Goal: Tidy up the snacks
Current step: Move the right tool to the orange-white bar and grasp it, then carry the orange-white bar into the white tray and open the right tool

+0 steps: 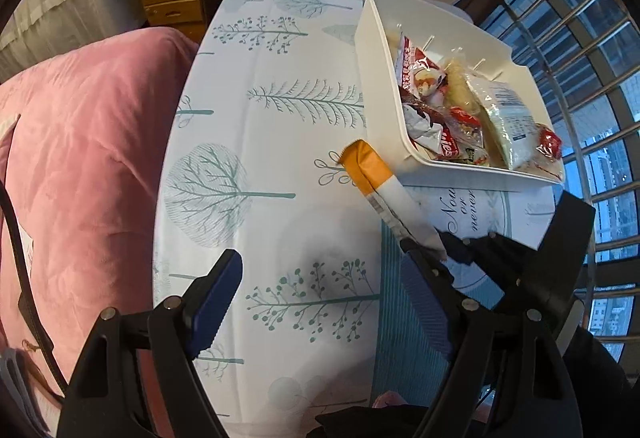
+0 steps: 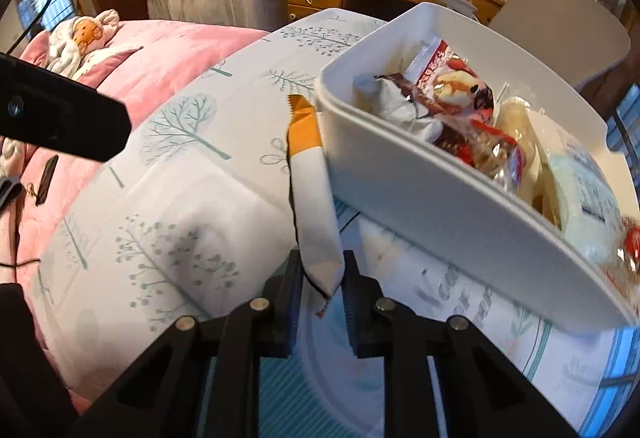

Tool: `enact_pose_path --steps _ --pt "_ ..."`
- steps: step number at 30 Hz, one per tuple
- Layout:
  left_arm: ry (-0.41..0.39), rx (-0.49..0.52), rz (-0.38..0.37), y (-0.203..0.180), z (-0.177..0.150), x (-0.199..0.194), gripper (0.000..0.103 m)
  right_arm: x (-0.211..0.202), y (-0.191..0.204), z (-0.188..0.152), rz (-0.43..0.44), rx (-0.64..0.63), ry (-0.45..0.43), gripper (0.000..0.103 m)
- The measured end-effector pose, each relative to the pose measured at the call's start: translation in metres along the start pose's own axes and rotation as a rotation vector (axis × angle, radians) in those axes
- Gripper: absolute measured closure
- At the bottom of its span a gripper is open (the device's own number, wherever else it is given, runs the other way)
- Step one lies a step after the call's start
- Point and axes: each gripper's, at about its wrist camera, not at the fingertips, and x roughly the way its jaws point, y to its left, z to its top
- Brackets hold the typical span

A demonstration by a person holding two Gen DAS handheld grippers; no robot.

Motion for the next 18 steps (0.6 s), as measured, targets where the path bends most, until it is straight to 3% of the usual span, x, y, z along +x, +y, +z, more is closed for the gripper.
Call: enact_pose_path --steps 12,18 --pt "-0.074 -0.005 -0.104 0.017 -0.026 -0.044 0.022 -0.083 0.022 -0.015 -0.024 0.22 -0.082 0.087" --pt "-0.109 0.022 -0.141 0.008 -0.041 -0.068 0.023 -0.122 0.021 -0.013 -0.057 0.242 -0.132 0.087"
